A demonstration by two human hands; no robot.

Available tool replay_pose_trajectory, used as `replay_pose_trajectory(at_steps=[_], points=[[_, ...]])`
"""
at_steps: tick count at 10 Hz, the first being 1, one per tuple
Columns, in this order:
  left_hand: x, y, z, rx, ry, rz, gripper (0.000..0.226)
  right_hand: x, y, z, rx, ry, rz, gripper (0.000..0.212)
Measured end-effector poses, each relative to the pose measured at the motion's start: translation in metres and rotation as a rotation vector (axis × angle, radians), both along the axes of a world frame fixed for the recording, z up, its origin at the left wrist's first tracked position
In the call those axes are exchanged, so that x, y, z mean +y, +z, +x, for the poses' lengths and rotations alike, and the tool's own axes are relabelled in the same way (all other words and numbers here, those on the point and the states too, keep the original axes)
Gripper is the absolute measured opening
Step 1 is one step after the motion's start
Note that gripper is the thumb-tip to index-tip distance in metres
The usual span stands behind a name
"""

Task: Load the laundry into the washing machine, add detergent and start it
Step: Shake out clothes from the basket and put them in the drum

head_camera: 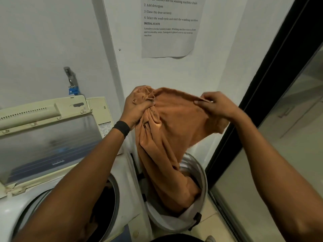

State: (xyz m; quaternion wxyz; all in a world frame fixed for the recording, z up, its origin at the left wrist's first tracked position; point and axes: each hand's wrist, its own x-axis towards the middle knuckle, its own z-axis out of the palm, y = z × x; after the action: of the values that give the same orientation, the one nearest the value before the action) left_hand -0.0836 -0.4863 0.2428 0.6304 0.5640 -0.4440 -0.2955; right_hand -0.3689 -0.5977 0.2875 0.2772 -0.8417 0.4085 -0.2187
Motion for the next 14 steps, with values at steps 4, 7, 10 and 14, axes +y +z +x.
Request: replay_pose_trajectory(at_steps=[4, 7, 10, 14], points=[[-0.008, -0.009, -0.06, 0.093, -0.327, -0.007, 0.089, 0.035, 0.012, 0.075, -0.586, 0.174, 0.467, 0.01], [-0.019, 0.004, -0.09, 0.112, -0.054, 0.002, 0.018, 0.091, -0.032, 0.1, -0.771, -0.08, 0.024, 0.065], [-0.024, 0.056, -0.079, 0.425, 0.023, -0.084, 0.044, 0.088, -0.148, 0.092, -0.307, -0.033, 0.552, 0.091], [-0.021, 0.059, -0.003, -0.826, 0.326, -0.081, 0.052, 0.077, -0.111, 0.026, -0.432, -0.207, 0.454, 0.028]])
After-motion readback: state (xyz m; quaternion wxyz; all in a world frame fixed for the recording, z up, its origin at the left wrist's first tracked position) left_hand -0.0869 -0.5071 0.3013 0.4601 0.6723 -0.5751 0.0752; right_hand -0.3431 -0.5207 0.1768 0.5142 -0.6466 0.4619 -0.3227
